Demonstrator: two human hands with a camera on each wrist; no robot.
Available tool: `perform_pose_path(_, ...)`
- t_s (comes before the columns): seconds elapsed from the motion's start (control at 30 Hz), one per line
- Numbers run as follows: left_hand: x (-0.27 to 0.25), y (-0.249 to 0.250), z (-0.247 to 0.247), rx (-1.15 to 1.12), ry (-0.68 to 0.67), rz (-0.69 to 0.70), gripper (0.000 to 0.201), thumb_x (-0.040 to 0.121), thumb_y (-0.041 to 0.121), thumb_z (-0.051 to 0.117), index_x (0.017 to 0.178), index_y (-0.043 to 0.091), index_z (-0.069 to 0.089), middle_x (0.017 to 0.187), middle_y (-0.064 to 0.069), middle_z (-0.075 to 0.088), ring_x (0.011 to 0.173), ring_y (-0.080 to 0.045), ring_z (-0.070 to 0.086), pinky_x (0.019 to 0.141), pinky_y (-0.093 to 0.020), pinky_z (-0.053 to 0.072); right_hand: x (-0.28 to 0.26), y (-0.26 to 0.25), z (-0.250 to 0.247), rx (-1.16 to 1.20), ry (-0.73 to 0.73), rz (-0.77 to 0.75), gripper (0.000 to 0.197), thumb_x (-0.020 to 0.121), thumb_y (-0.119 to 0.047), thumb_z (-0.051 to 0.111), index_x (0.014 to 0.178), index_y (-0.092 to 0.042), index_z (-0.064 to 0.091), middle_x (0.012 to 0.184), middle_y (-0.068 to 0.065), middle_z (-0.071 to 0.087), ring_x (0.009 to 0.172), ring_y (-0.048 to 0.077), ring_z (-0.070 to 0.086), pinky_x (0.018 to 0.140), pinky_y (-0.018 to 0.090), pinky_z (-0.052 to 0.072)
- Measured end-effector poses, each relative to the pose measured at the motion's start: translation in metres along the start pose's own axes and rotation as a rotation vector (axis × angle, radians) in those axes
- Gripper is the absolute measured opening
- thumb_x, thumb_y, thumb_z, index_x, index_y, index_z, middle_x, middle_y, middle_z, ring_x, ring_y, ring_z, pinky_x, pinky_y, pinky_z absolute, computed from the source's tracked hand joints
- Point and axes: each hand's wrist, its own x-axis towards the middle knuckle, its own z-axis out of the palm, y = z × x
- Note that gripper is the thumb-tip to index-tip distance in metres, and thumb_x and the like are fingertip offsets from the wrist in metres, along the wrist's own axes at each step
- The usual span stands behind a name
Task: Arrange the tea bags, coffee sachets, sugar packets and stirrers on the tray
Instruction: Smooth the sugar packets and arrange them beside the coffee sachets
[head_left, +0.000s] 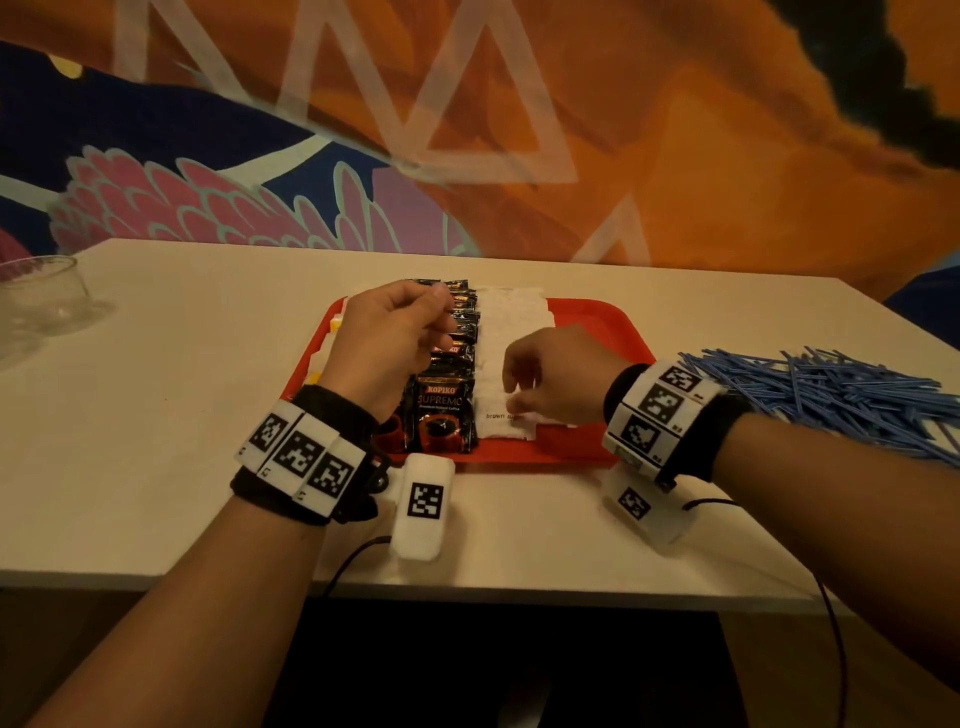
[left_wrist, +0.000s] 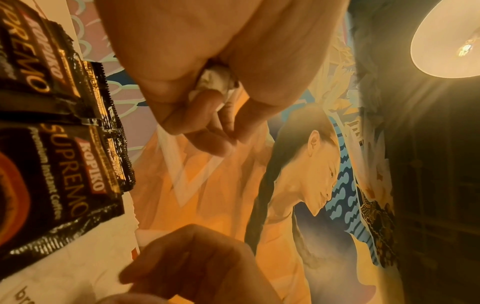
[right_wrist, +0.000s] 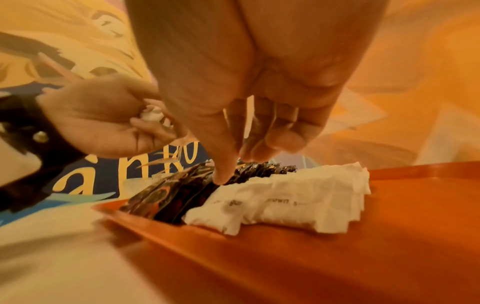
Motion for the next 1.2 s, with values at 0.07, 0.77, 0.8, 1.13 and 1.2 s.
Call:
perform_pose_path(0.07, 0.001, 0.001, 0.001, -0.048, -0.019, -0.037, 0.027, 0.105, 0.026, 0.049, 0.090, 0.009, 0.064, 0.072, -0.002, 0.063, 0.059, -0.010, 0.056, 0.043, -0.017, 0.034, 0.001, 0.000, 0.007, -0.019, -0.079, -0.016, 0.013, 0.082, -0.023, 0.079, 0.093, -0.024, 0.072, 0.091, -0.007, 0.069, 0.085, 0.009, 0.063, 0.064, 0.021, 0.048)
perform_pose_path(0.77, 0.004, 0.009, 0.017, -0.242, -0.302, 0.001, 0.034, 0.106, 0.028, 0.040, 0.129, 0.009, 0.056, 0.135, -0.009, 0.061, 0.116, -0.023, 0.065, 0.089, -0.034, 0.056, -0.002, -0.033, -0.024, 1.079, 0.198, -0.054, 0.018, 0.083, 0.007, 0.070, 0.087, -0.009, 0.062, 0.083, 0.015, 0.066, 0.076, 0.025, 0.063, 0.059, 0.026, 0.050)
perform_pose_path(0.8, 0.004, 0.007, 0.016, -0.147, -0.285, 0.002, 0.035, 0.105, 0.030, 0.043, 0.127, 0.008, 0.058, 0.130, -0.010, 0.064, 0.114, -0.023, 0.066, 0.092, -0.035, 0.055, -0.002, -0.031, -0.025, 1.054, 0.238, -0.050, 0.019, 0.083, 0.007, 0.070, 0.085, -0.011, 0.062, 0.081, 0.013, 0.066, 0.073, 0.023, 0.063, 0.058, 0.025, 0.051)
perform_pose_path(1.13, 0.004, -0.002, 0.012, -0.100, -0.011, 0.112, 0.010, 0.090, 0.005, 0.068, 0.098, 0.010, 0.065, 0.086, -0.009, 0.075, 0.083, -0.026, 0.071, 0.073, -0.033, 0.058, -0.004, -0.019, -0.021, 1.032, 0.322, -0.037, 0.029, 0.078, 0.012, 0.068, 0.086, -0.012, 0.055, 0.072, 0.010, 0.066, 0.071, 0.027, 0.066, 0.061, 0.033, 0.049)
perform_pose_path(1.2, 0.004, -0.004, 0.017, -0.114, 0.027, 0.170, 0.017, 0.087, 0.002, 0.072, 0.098, 0.013, 0.063, 0.086, -0.011, 0.076, 0.080, -0.027, 0.071, 0.071, -0.032, 0.056, -0.004, -0.019, -0.019, 1.031, 0.369, -0.051, 0.031, 0.078, 0.009, 0.071, 0.084, -0.015, 0.054, 0.074, 0.009, 0.066, 0.073, 0.025, 0.065, 0.063, 0.036, 0.050)
